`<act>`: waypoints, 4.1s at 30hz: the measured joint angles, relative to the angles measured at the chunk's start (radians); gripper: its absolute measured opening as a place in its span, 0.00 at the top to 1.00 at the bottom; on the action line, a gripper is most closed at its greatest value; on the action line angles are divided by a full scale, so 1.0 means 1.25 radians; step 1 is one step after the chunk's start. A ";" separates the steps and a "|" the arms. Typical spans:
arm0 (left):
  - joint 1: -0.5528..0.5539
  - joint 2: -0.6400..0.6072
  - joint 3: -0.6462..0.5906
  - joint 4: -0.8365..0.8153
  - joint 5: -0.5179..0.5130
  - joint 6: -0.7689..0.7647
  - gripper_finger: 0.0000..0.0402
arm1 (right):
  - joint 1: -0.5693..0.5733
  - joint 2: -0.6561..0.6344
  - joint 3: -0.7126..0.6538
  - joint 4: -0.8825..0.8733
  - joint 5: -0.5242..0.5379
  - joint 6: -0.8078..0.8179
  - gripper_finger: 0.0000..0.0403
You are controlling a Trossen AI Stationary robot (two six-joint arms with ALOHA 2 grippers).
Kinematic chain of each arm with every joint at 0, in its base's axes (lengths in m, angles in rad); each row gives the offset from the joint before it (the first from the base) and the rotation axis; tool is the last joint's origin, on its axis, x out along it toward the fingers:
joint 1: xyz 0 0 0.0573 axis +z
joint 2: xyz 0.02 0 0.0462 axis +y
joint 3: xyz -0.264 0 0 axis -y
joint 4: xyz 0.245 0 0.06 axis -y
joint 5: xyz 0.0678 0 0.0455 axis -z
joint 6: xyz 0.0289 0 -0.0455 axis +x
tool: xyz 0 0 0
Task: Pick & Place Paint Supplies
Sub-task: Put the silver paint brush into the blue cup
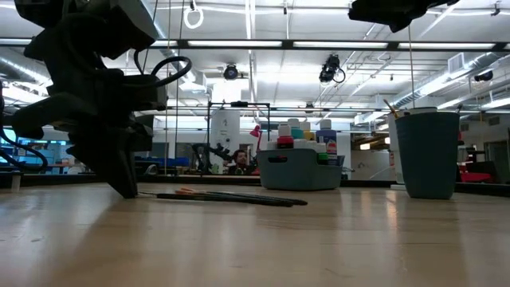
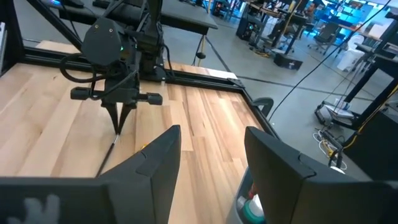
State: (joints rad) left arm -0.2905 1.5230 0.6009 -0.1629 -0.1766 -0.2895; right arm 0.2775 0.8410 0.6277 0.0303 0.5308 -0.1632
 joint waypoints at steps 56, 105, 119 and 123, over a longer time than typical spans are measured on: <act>-0.023 0.001 0.344 0.281 -0.347 1.683 0.99 | -0.151 0.484 0.000 0.557 -0.561 0.576 0.62; -0.009 0.001 0.344 0.170 -0.475 0.705 0.89 | -0.195 -0.144 -0.156 -0.260 -0.021 0.230 0.92; 0.035 0.001 0.344 0.143 -0.471 0.499 0.89 | -0.195 -0.144 -0.170 -0.006 -0.018 0.119 0.63; 0.084 0.001 0.344 0.074 -0.450 0.447 0.87 | -0.195 -0.143 -0.170 0.156 -0.041 0.021 0.60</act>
State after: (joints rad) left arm -0.1849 1.5238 1.0309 -0.0702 -0.7396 0.2697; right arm 0.0334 0.6621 0.4149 0.2248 0.4801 -0.1366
